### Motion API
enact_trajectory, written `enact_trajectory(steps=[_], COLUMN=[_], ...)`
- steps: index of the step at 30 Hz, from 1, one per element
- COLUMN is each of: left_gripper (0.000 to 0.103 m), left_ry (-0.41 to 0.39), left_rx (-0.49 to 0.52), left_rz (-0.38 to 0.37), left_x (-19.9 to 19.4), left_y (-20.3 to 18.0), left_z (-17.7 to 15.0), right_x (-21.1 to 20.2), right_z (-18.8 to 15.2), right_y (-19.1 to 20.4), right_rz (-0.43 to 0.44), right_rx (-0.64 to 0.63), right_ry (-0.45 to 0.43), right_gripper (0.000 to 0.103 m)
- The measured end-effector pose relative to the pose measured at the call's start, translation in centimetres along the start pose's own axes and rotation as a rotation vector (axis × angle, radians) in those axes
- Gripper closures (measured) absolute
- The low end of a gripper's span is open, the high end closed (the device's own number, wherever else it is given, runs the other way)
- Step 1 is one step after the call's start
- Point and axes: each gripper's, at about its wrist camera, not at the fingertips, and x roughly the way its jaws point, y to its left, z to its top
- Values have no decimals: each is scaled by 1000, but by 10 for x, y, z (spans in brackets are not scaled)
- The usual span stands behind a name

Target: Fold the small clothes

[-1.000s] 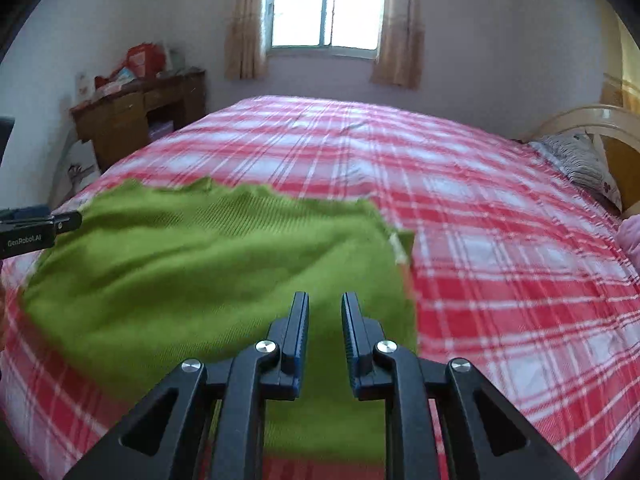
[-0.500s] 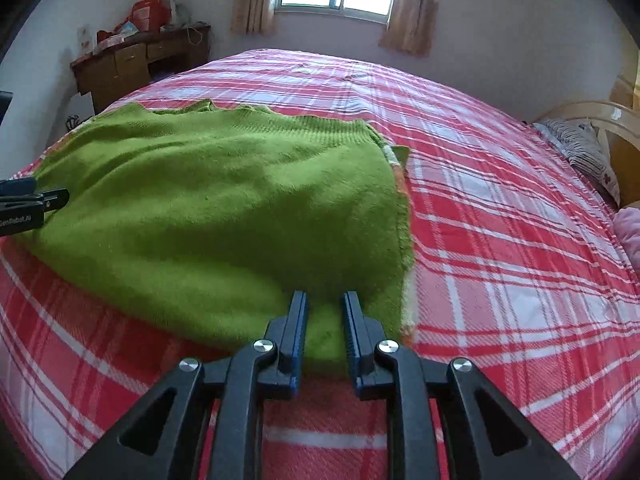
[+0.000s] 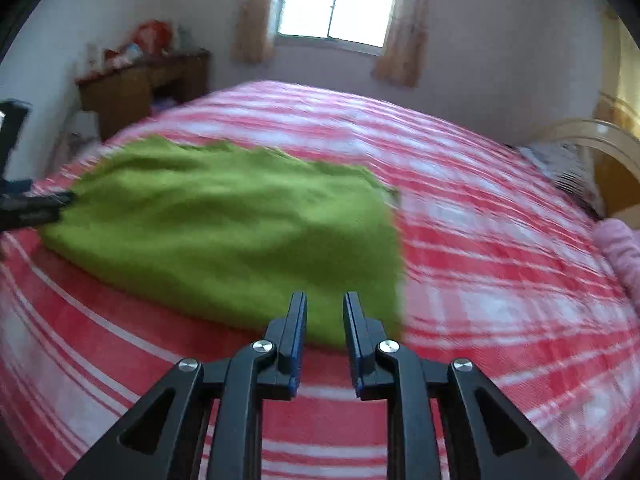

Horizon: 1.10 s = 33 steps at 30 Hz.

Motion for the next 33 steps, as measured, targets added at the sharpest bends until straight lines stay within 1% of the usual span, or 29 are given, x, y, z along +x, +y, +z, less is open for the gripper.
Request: enact_trajectory(steps=[3, 5, 7, 9, 10, 12, 13, 16, 20, 22, 24, 26, 28, 30, 33], left_gripper=[11, 11, 8, 5, 5, 5, 5, 5, 5, 5, 5, 4, 0, 0, 0], left_ry=[14, 19, 33, 38, 39, 51, 66, 98, 109, 112, 120, 97, 100, 104, 102], left_rx=[-7, -8, -12, -15, -14, -17, -29, -80, -172, -262, -367, -436, -460, -467, -465], left_rz=[11, 19, 20, 23, 30, 38, 34, 15, -38, -86, -149, -180, -218, -227, -279], left_x=[4, 5, 8, 11, 13, 17, 22, 29, 28, 20, 16, 10, 11, 15, 22], left_y=[2, 2, 3, 4, 4, 6, 8, 12, 20, 29, 37, 40, 37, 31, 18], left_z=[2, 2, 0, -3, -4, -7, -10, -18, -34, -45, -55, -60, -58, -52, -39], right_x=[14, 27, 42, 56, 66, 78, 77, 78, 77, 76, 77, 78, 78, 78, 79], right_z=[18, 30, 34, 32, 28, 19, 16, 16, 15, 13, 13, 13, 12, 12, 12], right_y=[27, 47, 66, 82, 88, 93, 93, 90, 91, 89, 86, 82, 80, 80, 80], right_rz=[63, 123, 173, 190, 206, 210, 212, 229, 221, 227, 241, 260, 272, 274, 273], right_rx=[-16, -19, -19, -33, -36, -43, -42, -23, -30, -24, -12, 5, 15, 16, 14], right_ry=[-8, -13, 8, 32, 59, 86, 61, 60, 44, 36, 34, 32, 31, 29, 28], right_gripper=[84, 84, 84, 84, 84, 84, 84, 83, 83, 83, 83, 83, 83, 82, 82])
